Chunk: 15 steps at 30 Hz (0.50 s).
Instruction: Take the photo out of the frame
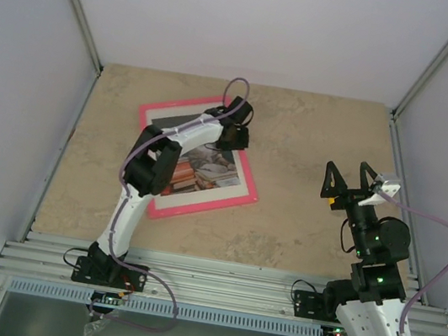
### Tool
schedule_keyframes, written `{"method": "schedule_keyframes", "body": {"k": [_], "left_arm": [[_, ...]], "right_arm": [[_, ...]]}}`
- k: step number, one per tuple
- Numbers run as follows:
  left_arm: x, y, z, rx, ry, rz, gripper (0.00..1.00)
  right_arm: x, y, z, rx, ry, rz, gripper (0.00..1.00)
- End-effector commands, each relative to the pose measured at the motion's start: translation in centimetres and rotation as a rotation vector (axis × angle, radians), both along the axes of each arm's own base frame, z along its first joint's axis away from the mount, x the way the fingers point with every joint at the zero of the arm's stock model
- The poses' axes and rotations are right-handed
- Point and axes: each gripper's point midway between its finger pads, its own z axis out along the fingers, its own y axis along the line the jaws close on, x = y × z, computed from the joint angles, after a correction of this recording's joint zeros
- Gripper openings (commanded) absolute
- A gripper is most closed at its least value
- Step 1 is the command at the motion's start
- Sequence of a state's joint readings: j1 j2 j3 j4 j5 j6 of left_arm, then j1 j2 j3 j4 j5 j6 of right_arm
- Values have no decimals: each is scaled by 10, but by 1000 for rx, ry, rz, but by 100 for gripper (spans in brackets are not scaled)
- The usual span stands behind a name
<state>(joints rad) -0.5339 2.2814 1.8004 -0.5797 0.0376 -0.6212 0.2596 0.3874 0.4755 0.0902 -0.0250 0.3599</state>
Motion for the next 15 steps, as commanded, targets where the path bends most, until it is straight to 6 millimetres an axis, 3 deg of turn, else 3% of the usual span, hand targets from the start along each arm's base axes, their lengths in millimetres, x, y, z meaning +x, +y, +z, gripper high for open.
{"method": "schedule_keyframes", "body": {"k": [1, 7, 11, 15], "left_arm": [[-23, -53, -5, -42, 38, -133, 23], [-37, -111, 9, -101, 7, -239, 27], [-44, -131, 5, -89, 6, -285, 27], [-44, -137, 25, -115, -29, -293, 29]], "right_arm": [[-1, -2, -1, 5, -10, -10, 98], [1, -1, -4, 6, 0, -9, 97], [3, -4, -6, 6, 9, -27, 97], [5, -3, -8, 3, 18, -24, 98]]}}
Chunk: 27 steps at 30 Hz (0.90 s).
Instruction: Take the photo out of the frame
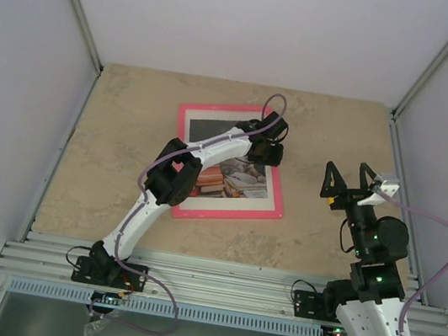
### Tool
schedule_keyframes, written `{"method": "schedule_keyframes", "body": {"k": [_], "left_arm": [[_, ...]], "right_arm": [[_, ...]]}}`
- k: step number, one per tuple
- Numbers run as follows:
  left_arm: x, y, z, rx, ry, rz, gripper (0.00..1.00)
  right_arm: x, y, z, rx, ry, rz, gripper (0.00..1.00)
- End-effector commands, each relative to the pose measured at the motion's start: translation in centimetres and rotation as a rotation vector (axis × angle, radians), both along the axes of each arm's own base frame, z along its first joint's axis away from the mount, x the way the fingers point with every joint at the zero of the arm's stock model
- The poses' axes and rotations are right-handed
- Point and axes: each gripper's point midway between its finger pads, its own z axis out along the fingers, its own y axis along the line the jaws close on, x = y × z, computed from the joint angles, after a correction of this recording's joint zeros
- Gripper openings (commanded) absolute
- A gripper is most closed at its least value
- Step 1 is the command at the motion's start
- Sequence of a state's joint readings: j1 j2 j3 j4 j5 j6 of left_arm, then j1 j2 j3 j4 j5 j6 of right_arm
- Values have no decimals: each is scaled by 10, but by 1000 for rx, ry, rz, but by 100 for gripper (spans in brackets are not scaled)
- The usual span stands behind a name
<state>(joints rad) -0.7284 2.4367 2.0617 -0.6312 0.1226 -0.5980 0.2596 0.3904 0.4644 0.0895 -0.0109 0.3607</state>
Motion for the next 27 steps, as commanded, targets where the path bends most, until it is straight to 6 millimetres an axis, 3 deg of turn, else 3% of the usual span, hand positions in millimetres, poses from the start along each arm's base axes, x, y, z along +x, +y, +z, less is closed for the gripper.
{"method": "schedule_keyframes", "body": {"k": [1, 3, 6, 8, 12, 16, 20, 23, 27], "left_arm": [[-2, -9, 27, -33, -35, -34, 31], [1, 2, 46, -8, -88, -11, 34], [2, 35, 68, -5, -140, 55, 39], [2, 64, 79, -51, -151, 113, 40], [-17, 142, 86, 3, -201, 266, 43], [-54, 205, 66, 66, -179, 365, 45], [-85, 257, 51, 98, -190, 477, 46], [-104, 279, 32, 92, -160, 510, 48], [-121, 286, 12, 104, -128, 504, 50]], "right_arm": [[3, 0, -3, 2, 10, -10, 98], [6, 1, -5, -4, 27, -7, 98], [12, 7, -11, -26, 59, 16, 98], [15, 13, -15, -46, 83, 44, 98], [28, 20, -29, -81, 156, 66, 98], [41, 37, -48, -113, 231, 141, 98], [57, 48, -82, -136, 361, 180, 98], [64, 61, -107, -148, 446, 238, 98], [71, 78, -138, -180, 538, 283, 95]]}}
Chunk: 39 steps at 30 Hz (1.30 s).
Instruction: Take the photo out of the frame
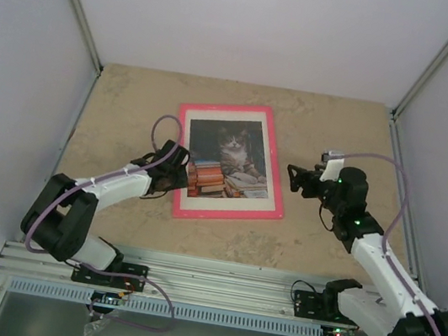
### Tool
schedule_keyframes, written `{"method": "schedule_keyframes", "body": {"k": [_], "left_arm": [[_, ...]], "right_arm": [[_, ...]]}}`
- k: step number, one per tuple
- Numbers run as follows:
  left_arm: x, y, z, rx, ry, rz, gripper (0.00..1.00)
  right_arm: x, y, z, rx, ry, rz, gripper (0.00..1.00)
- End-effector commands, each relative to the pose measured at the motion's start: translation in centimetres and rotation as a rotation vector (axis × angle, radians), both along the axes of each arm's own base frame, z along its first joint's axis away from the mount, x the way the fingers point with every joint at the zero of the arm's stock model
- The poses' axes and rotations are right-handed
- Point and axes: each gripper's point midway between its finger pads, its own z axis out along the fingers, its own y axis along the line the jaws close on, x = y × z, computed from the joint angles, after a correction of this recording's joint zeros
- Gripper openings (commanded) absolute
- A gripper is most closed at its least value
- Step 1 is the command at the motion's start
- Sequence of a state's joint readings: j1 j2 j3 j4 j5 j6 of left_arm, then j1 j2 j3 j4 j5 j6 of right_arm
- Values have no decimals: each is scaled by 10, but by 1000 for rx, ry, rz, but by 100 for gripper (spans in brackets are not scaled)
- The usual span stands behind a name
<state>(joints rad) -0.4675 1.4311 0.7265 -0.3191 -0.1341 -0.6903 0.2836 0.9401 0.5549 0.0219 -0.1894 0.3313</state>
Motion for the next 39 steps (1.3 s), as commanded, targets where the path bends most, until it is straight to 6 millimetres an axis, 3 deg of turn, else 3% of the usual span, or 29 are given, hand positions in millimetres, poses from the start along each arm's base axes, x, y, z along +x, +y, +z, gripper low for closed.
{"method": "schedule_keyframes", "body": {"k": [1, 5, 9, 18, 23, 31, 35, 39], "left_arm": [[1, 2, -1, -28, -50, 25, 50], [-8, 9, -17, -2, -22, 27, 49], [-14, 3, -29, -15, 17, -14, 44], [-6, -10, -32, -40, 23, -68, 28], [12, -17, -26, -29, -7, -80, 25], [40, -28, -26, 2, -17, -100, 23], [39, -24, -27, 25, -6, -97, 27], [31, -17, -24, 43, 0, -92, 33]], "right_arm": [[4, 24, -18, -22, 65, 90, 94], [8, 39, -50, -59, 151, 127, 92], [10, 49, -75, -74, 210, 140, 87], [19, 59, -120, -105, 307, 149, 77], [23, 56, -127, -128, 315, 129, 77], [23, 54, -122, -150, 284, 120, 78], [17, 64, -114, -174, 249, 152, 78], [6, 86, -104, -222, 202, 224, 80]]}}
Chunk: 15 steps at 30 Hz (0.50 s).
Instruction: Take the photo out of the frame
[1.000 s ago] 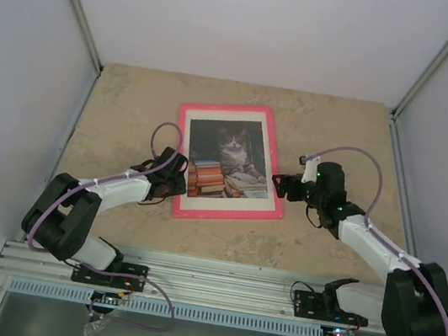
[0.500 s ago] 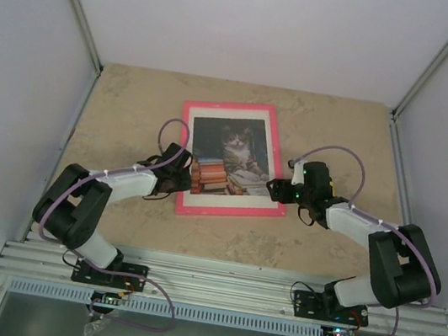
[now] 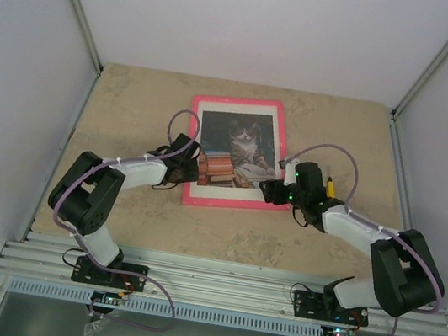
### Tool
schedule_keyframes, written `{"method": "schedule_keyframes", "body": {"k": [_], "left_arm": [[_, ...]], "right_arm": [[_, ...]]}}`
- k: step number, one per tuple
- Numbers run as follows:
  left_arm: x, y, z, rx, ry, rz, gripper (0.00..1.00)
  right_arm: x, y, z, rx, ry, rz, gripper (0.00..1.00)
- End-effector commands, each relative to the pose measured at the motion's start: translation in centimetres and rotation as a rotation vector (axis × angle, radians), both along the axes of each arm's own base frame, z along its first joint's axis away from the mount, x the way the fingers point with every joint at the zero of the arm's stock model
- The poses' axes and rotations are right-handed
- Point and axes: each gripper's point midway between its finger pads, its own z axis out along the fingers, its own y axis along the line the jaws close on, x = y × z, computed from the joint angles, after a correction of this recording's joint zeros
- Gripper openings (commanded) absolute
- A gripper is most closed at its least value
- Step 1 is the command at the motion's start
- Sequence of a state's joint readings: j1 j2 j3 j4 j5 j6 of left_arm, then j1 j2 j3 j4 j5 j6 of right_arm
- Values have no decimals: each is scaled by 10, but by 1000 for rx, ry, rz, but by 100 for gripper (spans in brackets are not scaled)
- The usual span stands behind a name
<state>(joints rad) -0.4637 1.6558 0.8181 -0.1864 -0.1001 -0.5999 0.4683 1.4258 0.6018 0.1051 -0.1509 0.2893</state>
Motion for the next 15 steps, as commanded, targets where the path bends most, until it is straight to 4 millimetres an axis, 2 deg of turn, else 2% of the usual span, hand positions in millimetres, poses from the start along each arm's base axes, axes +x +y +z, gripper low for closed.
{"method": "schedule_keyframes", "body": {"k": [1, 6, 10, 15], "left_arm": [[-9, 8, 3, 23, 2, 0, 34], [-22, 10, -5, 32, 33, -2, 35], [-27, 3, -8, 49, 42, -28, 33], [-26, 1, -4, 71, 31, -31, 25]], "right_arm": [[-3, 25, 28, -34, -112, 90, 81], [-24, 51, 36, -88, -158, 201, 84], [-38, 64, 28, -172, -166, 264, 84], [-57, 81, 17, -306, -198, 344, 84]]}}
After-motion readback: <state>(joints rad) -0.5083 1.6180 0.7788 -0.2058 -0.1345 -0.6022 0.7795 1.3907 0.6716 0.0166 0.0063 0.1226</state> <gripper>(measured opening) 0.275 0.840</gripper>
